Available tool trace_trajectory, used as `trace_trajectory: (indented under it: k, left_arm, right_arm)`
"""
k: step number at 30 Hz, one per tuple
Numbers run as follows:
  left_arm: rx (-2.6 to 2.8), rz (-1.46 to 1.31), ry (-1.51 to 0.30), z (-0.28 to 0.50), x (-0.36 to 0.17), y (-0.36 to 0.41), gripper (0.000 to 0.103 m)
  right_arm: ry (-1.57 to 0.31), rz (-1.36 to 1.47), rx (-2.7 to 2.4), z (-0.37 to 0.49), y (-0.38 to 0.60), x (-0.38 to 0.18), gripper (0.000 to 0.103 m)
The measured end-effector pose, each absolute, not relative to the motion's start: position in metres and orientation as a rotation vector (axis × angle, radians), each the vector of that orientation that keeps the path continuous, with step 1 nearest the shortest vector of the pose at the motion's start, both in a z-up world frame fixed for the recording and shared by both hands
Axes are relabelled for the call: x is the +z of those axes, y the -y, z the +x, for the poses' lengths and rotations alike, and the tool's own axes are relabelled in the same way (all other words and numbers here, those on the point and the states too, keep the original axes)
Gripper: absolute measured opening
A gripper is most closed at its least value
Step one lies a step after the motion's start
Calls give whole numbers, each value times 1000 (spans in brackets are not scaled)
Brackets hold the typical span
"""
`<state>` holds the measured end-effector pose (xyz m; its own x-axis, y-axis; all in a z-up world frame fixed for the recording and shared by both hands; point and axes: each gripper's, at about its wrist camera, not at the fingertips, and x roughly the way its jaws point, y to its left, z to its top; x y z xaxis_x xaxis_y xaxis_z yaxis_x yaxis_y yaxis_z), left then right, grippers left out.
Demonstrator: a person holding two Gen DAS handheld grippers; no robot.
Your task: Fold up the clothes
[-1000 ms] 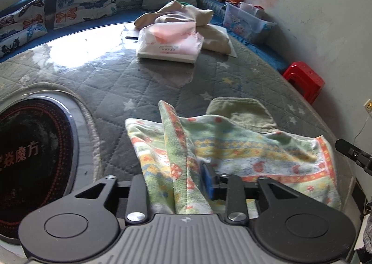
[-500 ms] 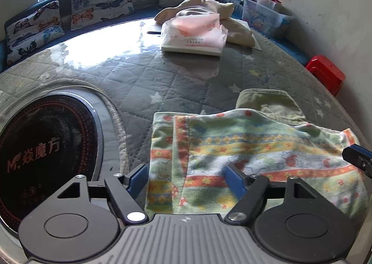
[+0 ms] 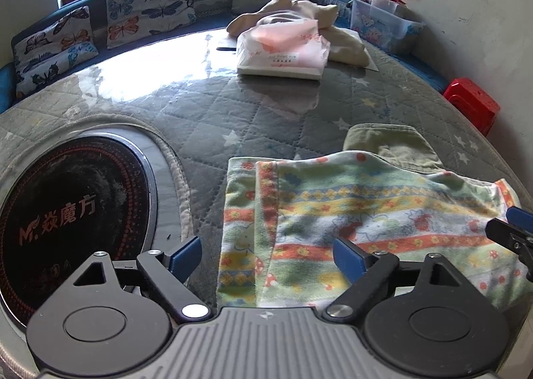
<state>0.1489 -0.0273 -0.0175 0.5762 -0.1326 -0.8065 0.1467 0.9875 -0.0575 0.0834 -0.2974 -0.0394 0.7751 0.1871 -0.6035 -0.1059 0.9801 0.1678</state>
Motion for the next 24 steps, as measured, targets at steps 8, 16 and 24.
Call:
trace_trajectory:
  k: [8,16,24]
  left_arm:
    - [-184,27,-913,131,-12,32,96]
    - [-212,40,-892,114,-8,36,103]
    - [-224,50,-884,101,-11,39,103]
  right_arm:
    - [-651,119,159,77,290,-35,91]
    - [-641,83,134,70,279,-31,103]
    - [-654,61,130,62,269,-29,103]
